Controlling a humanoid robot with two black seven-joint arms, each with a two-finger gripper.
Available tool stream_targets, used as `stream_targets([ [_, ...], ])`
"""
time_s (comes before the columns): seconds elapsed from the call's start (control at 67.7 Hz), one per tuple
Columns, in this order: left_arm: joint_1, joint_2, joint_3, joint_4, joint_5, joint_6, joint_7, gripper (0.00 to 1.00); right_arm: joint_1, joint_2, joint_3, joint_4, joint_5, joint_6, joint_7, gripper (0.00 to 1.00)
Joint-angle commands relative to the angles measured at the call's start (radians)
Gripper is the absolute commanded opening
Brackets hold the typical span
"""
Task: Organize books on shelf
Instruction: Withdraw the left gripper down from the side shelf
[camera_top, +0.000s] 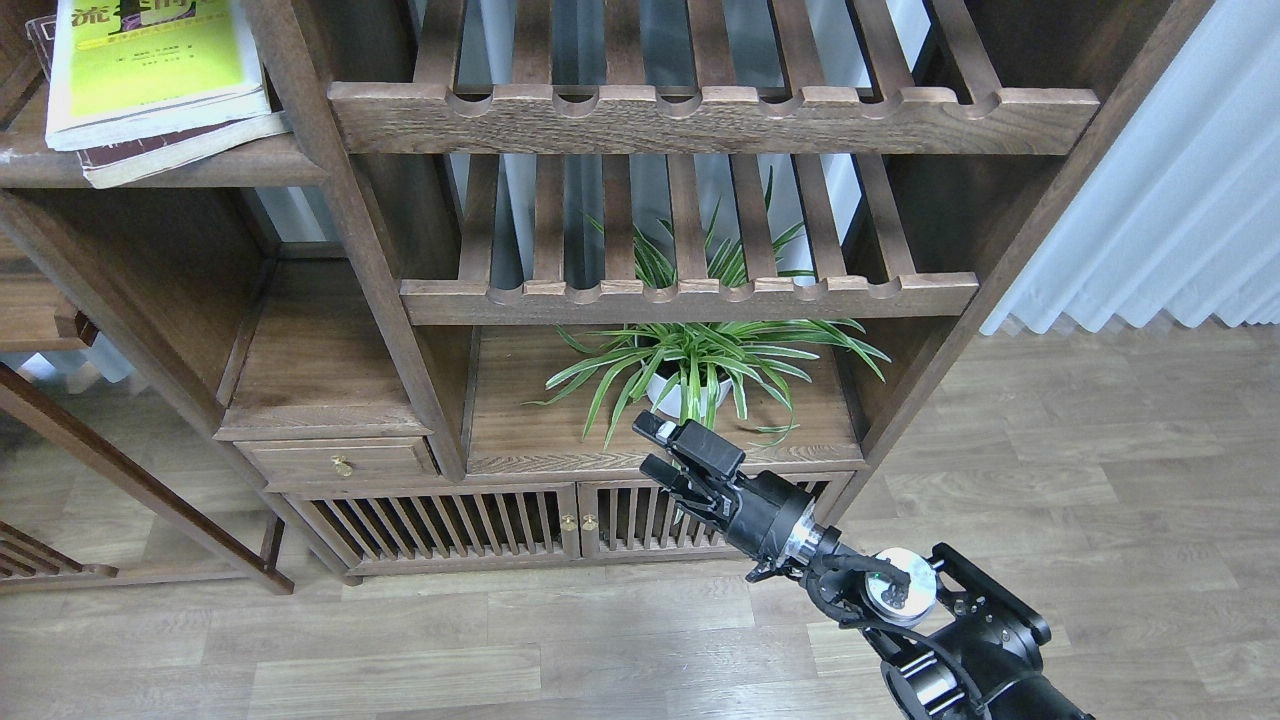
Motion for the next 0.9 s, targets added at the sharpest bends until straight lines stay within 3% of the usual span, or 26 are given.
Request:
stream_targets([
  [0.0,0.107,-0.013,0.005,0.001,-0.003,0.000,-0.047,0.99,-0.005,0.000,0.003,-0.003,-0.001,0.000,0.000,0.99],
  [0.192,0.257,-0.106,0.002,0.018,-0.004,0.000,-0.165,0.99,-0.007,0.000,0.004,-0.011,-0.001,0.000,0.000,0.99],
  [0.266,0.309,-0.159,-0.003,0.018,-0.006,0.000,-0.185,0.99,-0.007,0.000,0.004,-0.012,-0.001,0.000,0.000,0.99],
  [0.694,0.386,-0.519,-0.007,0.032,-0.063,0.000,-0.185,0.99,0.007,0.000,0.009,0.000,0.006,0.000,0.010,0.99],
  [0.886,0.383,-0.600,-0.010,0.021,-0.066,0.000,-0.187,0.99,0.018,0.000,0.033,0.043,0.006,0.000,0.010,0.99],
])
